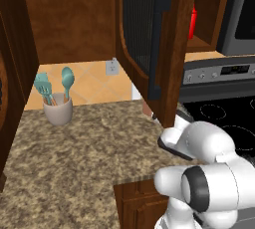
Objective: Put the shaker and condiment bottle from the counter next to their counterparts in the cabinet.
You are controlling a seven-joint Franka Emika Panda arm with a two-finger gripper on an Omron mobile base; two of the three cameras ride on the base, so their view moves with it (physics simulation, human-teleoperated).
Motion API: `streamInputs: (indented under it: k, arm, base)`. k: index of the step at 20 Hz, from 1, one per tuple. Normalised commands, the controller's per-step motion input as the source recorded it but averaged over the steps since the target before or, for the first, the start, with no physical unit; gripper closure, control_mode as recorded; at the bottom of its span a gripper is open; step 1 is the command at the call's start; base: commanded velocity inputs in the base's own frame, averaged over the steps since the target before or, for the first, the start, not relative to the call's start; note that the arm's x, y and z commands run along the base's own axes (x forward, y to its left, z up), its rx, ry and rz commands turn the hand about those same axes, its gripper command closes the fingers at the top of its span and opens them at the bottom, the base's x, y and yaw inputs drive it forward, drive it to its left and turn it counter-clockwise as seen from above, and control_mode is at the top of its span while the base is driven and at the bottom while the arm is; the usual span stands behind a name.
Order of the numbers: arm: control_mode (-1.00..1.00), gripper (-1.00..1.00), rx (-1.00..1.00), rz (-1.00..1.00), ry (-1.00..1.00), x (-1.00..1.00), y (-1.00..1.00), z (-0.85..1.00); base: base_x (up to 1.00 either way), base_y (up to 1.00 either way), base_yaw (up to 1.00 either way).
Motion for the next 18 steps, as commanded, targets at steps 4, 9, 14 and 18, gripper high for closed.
streamInputs:
  k: [4, 9, 14, 18]
  arm:
    - [-1.0, -1.0, 0.0, 0.0, 0.0, 0.0, -0.21, -0.08]
    - [-1.0, -1.0, 0.07, 0.0, 0.0, 0.0, -0.43, 0.0]
    - [-1.0, -1.0, 0.04, 0.0, 0.0, -0.11, -0.23, -0.02]
    - [-1.0, 1.0, 0.0, 0.0, 0.0, -0.44, -0.01, -0.1]
  base:
    - [0.0, 0.0, 0.0]
    - [0.0, 0.0, 0.0]
    - [0.0, 0.0, 0.0]
    - [0.0, 0.0, 0.0]
